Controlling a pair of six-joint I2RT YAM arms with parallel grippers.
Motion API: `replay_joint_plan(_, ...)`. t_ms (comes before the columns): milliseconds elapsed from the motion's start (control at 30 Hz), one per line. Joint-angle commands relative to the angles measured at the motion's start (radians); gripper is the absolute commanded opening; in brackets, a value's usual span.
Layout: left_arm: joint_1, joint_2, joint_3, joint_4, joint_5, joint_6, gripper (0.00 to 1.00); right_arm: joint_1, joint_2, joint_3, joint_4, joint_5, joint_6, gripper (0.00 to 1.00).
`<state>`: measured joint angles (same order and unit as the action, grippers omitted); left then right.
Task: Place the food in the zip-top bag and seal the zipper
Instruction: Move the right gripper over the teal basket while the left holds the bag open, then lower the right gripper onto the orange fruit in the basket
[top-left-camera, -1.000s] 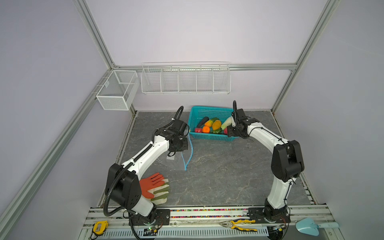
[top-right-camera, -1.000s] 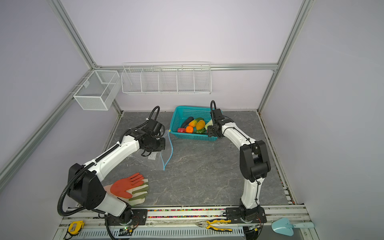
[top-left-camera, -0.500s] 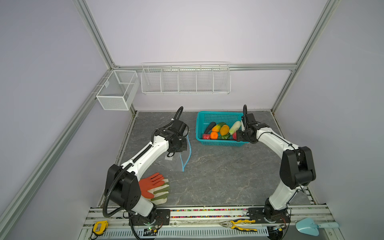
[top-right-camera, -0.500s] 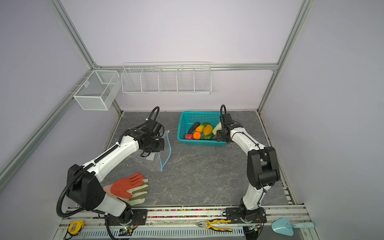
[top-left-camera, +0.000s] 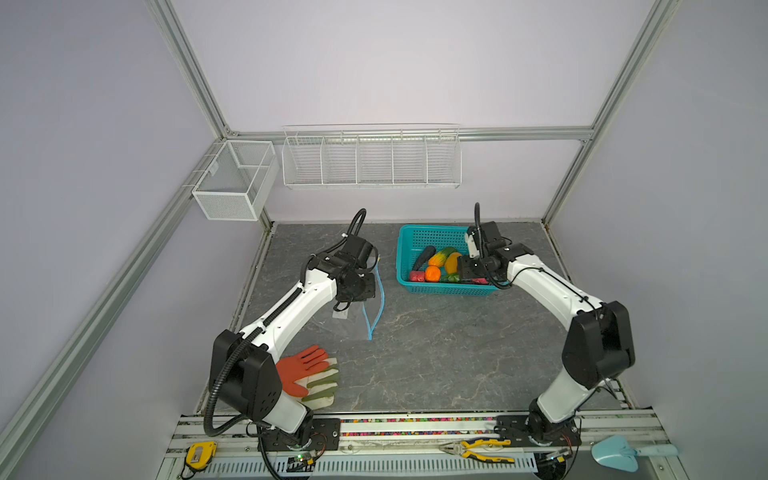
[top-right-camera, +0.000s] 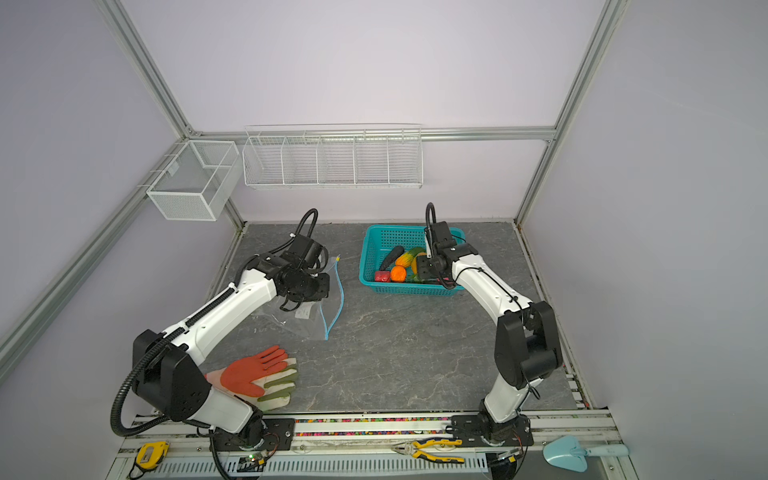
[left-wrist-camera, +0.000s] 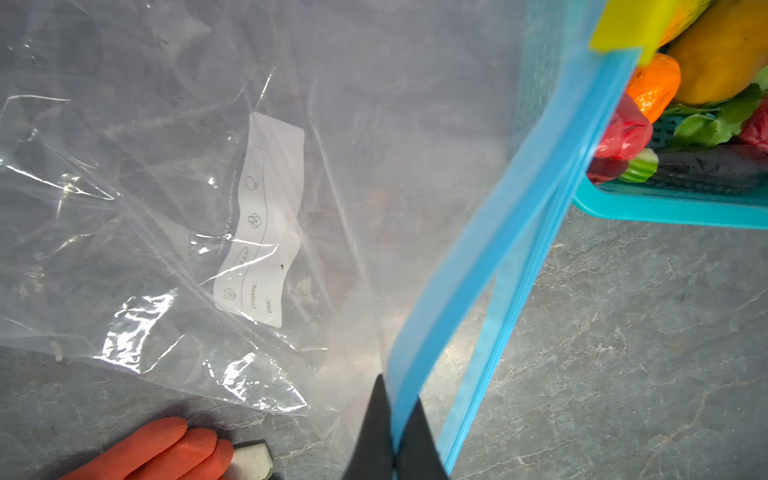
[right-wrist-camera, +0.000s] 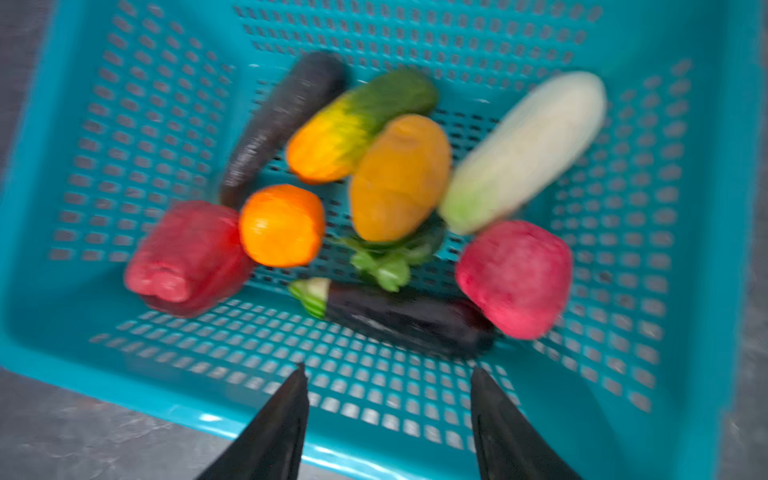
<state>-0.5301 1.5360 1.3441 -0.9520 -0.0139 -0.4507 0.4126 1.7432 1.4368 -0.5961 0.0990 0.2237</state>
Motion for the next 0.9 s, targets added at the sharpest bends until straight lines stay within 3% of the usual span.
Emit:
replay_joint_plan(0, 0.005, 0.010, 0.027, -0.031, -0.011, 0.012, 0.00, 0.062, 0.097, 0.077, -0.006, -0.041, -0.011, 0.63)
replay_joint_plan(433, 0.007, 0.034, 0.073, -0.049, -0.027, -0.020, 0.00, 0.208, 0.300, 0.284, -0.059, -0.066, -0.044, 0.63)
replay_joint_plan(867, 0.009, -0.026, 0.025, -0.048, -0.028, -0.029, 0.00, 0.292, 0.210, 0.150, -0.042, -0.053, 0.013, 0.63)
